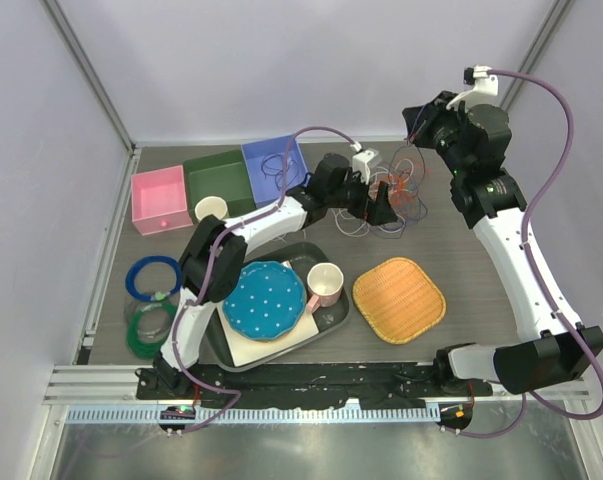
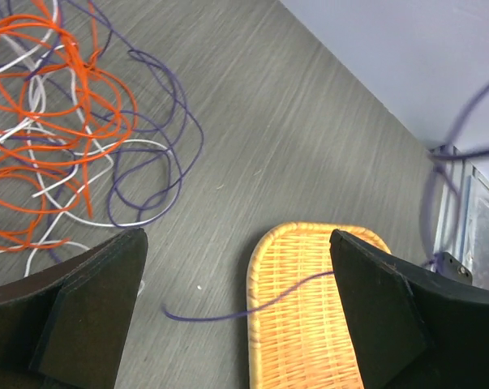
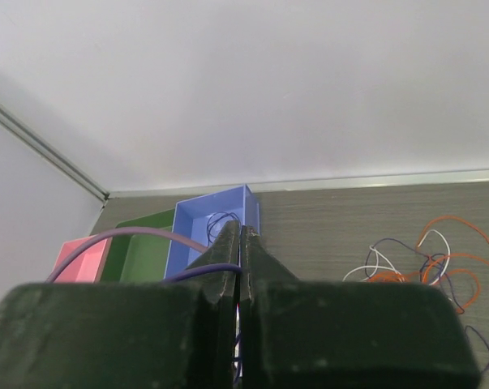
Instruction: Untangle the cables
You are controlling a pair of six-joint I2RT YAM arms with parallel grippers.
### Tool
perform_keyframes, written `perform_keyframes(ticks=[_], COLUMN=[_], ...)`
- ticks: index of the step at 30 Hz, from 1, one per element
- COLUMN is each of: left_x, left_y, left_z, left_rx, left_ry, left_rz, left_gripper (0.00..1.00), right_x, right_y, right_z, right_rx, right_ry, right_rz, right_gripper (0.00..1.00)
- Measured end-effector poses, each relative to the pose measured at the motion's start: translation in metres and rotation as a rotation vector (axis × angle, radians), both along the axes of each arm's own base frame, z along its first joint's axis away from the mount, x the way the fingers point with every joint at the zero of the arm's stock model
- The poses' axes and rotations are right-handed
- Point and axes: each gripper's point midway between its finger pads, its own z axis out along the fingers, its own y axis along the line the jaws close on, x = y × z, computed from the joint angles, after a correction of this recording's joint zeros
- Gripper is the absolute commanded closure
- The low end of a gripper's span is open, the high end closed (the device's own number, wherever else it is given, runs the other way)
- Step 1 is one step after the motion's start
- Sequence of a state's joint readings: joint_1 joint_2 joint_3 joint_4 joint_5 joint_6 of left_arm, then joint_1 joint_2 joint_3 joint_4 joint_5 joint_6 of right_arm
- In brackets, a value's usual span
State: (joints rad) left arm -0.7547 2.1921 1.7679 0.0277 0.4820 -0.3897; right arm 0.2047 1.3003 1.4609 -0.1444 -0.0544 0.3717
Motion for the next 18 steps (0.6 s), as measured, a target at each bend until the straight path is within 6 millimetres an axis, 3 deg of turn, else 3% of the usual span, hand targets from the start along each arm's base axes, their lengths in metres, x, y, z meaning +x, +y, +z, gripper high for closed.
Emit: perform_keyframes(ticks=[7,18], left_x=[-0.021,-0.034], left_y=[0.001,0.001], left_z=[-0.002,0.018], left_rx=[-0.036,-0.093], left_ry=[-0.018,-0.050], left_rz=[-0.052,-0.090], left_gripper=[0.00,0.00], right_x=[0.000,0.000], right_y=[-0.002,0.000], right_z=[-0.003,-0.003], right_rx=[0.008,0.020], right_ry=[0.017,0.021], right_rz=[-0.016,-0.004], right_gripper=[0.99,0.99])
